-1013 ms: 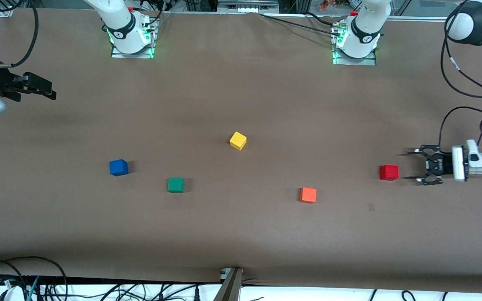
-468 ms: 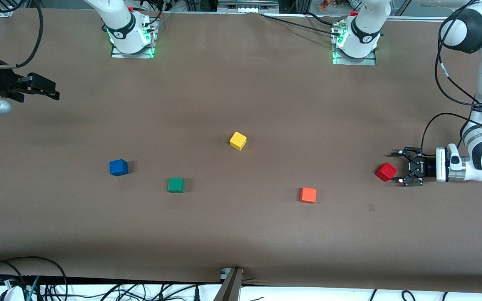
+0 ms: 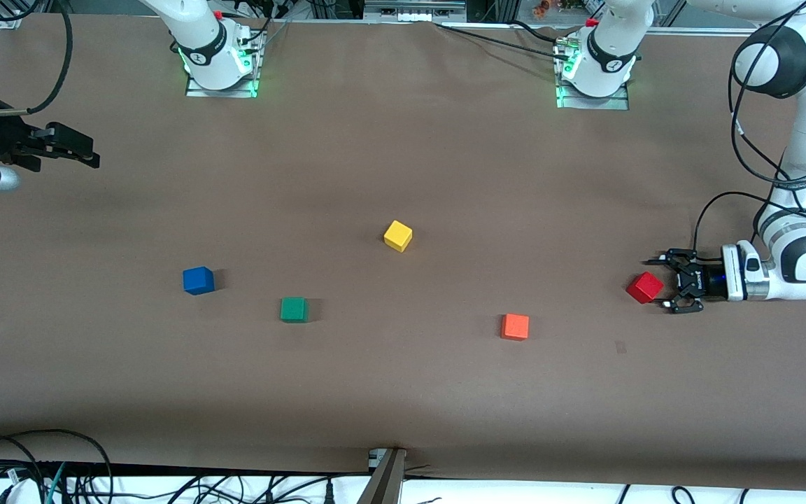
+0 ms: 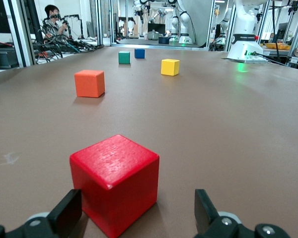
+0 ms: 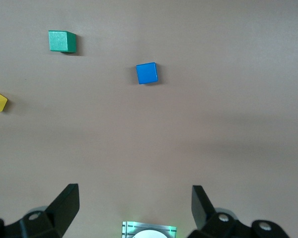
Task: Pass red block to right arm, stack on blue
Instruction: 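Close the left gripper on the red cube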
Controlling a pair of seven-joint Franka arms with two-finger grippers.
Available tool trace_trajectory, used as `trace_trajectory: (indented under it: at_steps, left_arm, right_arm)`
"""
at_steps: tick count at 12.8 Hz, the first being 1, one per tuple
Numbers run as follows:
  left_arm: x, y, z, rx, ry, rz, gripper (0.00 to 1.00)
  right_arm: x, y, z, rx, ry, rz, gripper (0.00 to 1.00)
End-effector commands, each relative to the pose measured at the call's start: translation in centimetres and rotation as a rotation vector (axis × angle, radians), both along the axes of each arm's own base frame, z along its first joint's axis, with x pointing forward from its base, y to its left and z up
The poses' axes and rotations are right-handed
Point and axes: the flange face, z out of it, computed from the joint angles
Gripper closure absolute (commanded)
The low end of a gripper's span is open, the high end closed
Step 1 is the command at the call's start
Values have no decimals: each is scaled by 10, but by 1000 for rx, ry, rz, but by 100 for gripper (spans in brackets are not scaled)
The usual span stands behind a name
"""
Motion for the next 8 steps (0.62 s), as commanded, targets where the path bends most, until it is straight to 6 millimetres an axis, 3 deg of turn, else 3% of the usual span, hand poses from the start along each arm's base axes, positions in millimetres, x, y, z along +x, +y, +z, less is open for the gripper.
trace_trajectory:
  at_steps: [1, 3, 6, 8]
  left_arm:
    - [3, -1, -5, -32, -112, -20, 0]
    - [3, -2, -5, -35, -128, -28, 0]
    - [6, -9, -4, -43, -148, -38, 30]
    - [9, -14, -5, -47, -151, -37, 43]
  right_arm:
    - [5, 4, -1, -5, 0, 10, 0]
    - [6, 5, -1, -4, 2, 13, 0]
    - [6, 4, -1, -4, 2, 11, 0]
    - [6, 4, -1, -2, 2, 11, 0]
